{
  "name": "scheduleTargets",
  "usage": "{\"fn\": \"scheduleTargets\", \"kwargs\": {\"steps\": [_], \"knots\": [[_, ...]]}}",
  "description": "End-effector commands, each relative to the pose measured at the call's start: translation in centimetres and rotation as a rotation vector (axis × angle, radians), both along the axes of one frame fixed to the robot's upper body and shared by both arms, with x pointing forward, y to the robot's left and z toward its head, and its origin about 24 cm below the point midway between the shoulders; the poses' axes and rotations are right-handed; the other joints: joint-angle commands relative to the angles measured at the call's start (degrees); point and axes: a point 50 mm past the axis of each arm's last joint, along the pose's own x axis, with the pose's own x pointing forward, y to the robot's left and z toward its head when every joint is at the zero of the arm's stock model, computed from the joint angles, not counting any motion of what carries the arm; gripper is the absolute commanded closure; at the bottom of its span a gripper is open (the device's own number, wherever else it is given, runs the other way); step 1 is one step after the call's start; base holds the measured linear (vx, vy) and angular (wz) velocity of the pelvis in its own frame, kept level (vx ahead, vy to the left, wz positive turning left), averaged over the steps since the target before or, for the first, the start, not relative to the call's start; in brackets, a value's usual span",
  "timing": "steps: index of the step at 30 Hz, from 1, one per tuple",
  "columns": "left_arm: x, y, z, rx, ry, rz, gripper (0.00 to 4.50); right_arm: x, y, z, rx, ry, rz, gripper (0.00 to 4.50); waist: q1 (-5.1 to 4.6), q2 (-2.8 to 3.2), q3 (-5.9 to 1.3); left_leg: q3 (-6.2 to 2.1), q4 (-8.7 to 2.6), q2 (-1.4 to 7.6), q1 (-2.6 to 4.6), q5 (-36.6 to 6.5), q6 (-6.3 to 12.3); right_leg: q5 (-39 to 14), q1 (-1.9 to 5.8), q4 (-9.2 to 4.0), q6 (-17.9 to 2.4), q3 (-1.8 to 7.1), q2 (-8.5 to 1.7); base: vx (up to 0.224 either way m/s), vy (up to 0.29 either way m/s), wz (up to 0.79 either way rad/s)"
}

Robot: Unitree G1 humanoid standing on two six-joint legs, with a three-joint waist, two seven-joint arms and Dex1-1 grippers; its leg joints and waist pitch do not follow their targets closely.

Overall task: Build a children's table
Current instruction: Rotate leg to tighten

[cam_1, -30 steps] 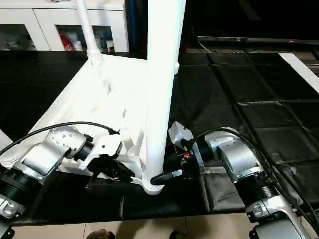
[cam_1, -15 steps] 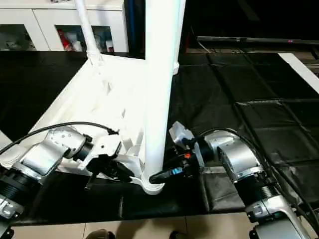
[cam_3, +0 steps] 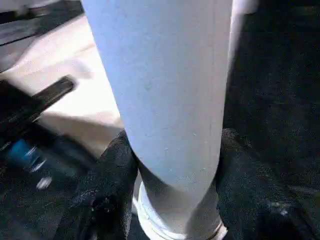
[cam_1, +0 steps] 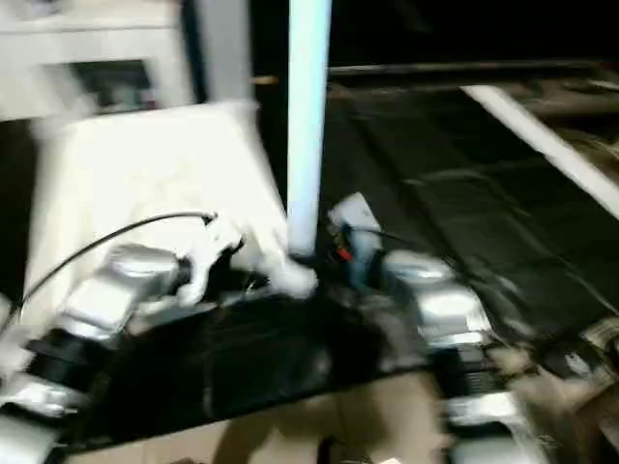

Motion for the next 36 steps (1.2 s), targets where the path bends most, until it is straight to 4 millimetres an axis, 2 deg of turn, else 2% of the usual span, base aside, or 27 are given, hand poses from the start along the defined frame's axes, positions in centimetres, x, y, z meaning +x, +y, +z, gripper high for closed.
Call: {"fn": "scheduleTargets", "kwargs": {"steps": [1,2,5,8,10,13,15,17,19,20,21,22,24,25,26,28,29,31,36], "knots": [[-0.8,-4.1,1.2,-0.121,-0.026,-0.081,4.5,-0.6,3.0,-1.7,-0.019,0.086,-0.007,2.53,0.18,0.18,-3.4,0.59,-4.21,-1.12,-0.64,-19.9,1.77,-35.4,4.35,-5.4,-1.8,0.53,-2.06,0.0,0.0,0.0],[-0.8,-4.5,1.2,-0.132,-0.022,-0.058,4.5,-0.5,3.3,-1.7,-0.013,0.088,-0.041,2.54,-0.03,0.07,-3.28,0.63,-4.41,-1.08,-0.49,-20.1,2.2,-32.6,4.1,-5.32,-3.4,0.6,-1.88,0.0,0.0,0.0],[-1.0,-5.2,1.2,-0.137,-0.018,-0.041,4.5,-0.5,3.8,-1.5,-0.01,0.08,-0.06,2.54,-0.19,0.13,-3.06,0.63,-4.44,-1.05,0.03,-22.6,2.75,-33.1,3.72,-5.45,-3.9,0.6,-1.81,0.0,0.0,0.0],[-1.1,-5.3,1.2,-0.13,-0.021,-0.039,4.5,-0.6,3.9,-1.3,0.011,0.07,-0.062,2.54,-0.2,0.29,-3.05,0.63,-4.67,-0.87,0.1,-23.2,2.95,-32.0,3.78,-5.33,-4.4,0.8,-1.88,0.0,0.0,0.0],[-1.1,-5.1,1.2,-0.122,-0.025,-0.043,4.5,-0.6,3.8,-1.0,0.029,0.053,-0.05,1.98,-0.2,0.32,-3.03,0.7,-4.67,-0.88,0.23,-23.6,3.05,-31.6,3.69,-5.37,-4.6,0.9,-1.89,0.0,0.0,0.0],[-1.1,-4.7,1.2,-0.108,-0.033,-0.056,4.5,-0.6,3.4,-0.9,0.041,0.042,-0.04,1.76,0.06,0.41,-3.19,0.81,-4.76,-0.72,0.22,-22.4,3.11,-29.5,3.71,-5.0,-5.7,1.37,-2.06,0.0,0.0,0.0],[-1.1,-4.3,1.2,-0.101,-0.038,-0.075,4.5,-0.7,3.1,-0.8,0.048,0.03,-0.024,1.5,0.79,0.37,-3.49,1.26,-4.69,-0.64,0.46,-19.5,3.44,-24.7,3.55,-4.33,-8.1,2.13,-2.1,0.0,0.0,0.0],[-1.1,-3.6,1.2,-0.088,-0.044,-0.109,4.5,-0.9,2.4,-0.6,0.056,0.018,0.016,1.36,1.13,0.27,-3.49,1.41,-4.83,-0.56,0.1,-18.3,3.88,-23.1,3.86,-3.84,-8.8,2.36,-1.99,0.0,0.0,0.0],[-1.2,-3.3,1.2,-0.083,-0.046,-0.119,4.5,-0.9,2.1,-0.5,0.059,0.016,0.031,1.17,1.63,0.3,-3.59,1.63,-4.6,-0.59,0.38,-17.6,3.95,-23.6,3.61,-3.86,-8.7,2.58,-2.12,0.0,0.0,0.0],[-1.2,-3.3,1.2,-0.083,-0.046,-0.119,4.5,-0.9,2.1,-0.5,0.059,0.016,0.031,1.05,1.84,0.27,-3.63,1.85,-4.49,-0.61,0.54,-16.3,4.01,-22.2,3.47,-3.72,-9.5,2.8,-2.1,0.055,-0.029,0.11],[-1.5,-2.5,1.2,-0.073,-0.035,-0.196,4.5,-1.2,0.8,-0.1,0.061,-0.005,0.115,0.97,2.12,0.03,-3.77,1.91,-4.55,-0.64,0.44,-15.1,4.23,-21.0,3.77,-3.43,-9.9,2.83,-1.98,0.055,-0.034,0.09],[-1.5,-2.5,1.2,-0.073,-0.035,-0.196,4.5,-1.2,0.8,-0.1,0.061,-0.005,0.115,0.91,2.35,0.09,-3.81,1.94,-4.54,-0.6,0.5,-15.0,4.51,-20.9,3.86,-3.29,-9.9,2.85,-1.94,0.055,-0.034,0.09],[-1.8,-1.6,1.1,-0.049,-0.032,-0.28,4.5,-1.7,-0.4,0.3,0.058,-0.02,0.217,0.61,3.07,0.17,-3.93,2.1,-4.42,-0.59,0.53,-13.7,5.03,-20.1,3.8,-3.01,-10.1,3.16,-1.92,0.0,0.0,0.0],[-2.0,-1.2,1.1,-0.036,-0.031,-0.326,4.5,-2.0,-1.0,0.6,0.061,-0.025,0.28,0.61,3.16,0.07,-3.88,2.24,-4.36,-0.48,0.7,-13.4,5.06,-19.6,3.59,-2.94,-10.4,3.32,-1.87,0.0,0.0,0.0],[-2.1,-0.9,1.1,-0.028,-0.03,-0.358,4.5,-2.2,-1.4,0.9,0.063,-0.027,0.322,0.55,3.63,0.24,-3.94,2.46,-4.19,-0.45,1.02,-12.8,5.4,-18.0,3.4,-2.58,-11.6,3.6,-1.72,0.05,-0.042,0.16],[-2.4,-0.4,1.2,-0.02,-0.016,-0.426,4.5,-2.5,-2.1,1.1,0.049,-0.019,0.395,0.44,3.99,0.29,-4.21,2.48,-4.22,-0.4,0.76,-10.5,5.44,-15.3,3.8,-1.97,-12.4,3.75,-1.69,0.0,0.0,0.0],[-2.7,0.0,1.3,-0.012,-0.009,-0.495,4.5,-2.7,-2.8,1.2,0.025,-0.012,0.462,0.32,4.37,0.36,-4.28,2.46,-4.21,-0.29,0.86,-9.6,5.81,-13.8,3.81,-1.76,-13.1,3.73,-1.6,0.0,0.0,0.0],[-3.0,0.2,1.3,-0.006,0.004,-0.546,4.5,-2.9,-3.2,1.3,0.0,0.003,0.515,0.15,4.67,0.37,-4.09,2.54,-4.15,-0.18,0.68,-9.7,5.37,-12.8,3.73,-1.23,-14.2,4.1,-1.52,0.0,0.0,0.0],[-3.2,1.0,1.4,0.063,0.017,-0.661,4.5,-3.4,-4.1,1.5,-0.071,0.004,0.677,0.09,5.42,0.27,-4.13,2.7,-4.16,-0.02,0.87,-11.4,4.66,-14.4,3.7,-1.05,-14.1,4.27,-1.61,0.0,0.0,0.0]]}}
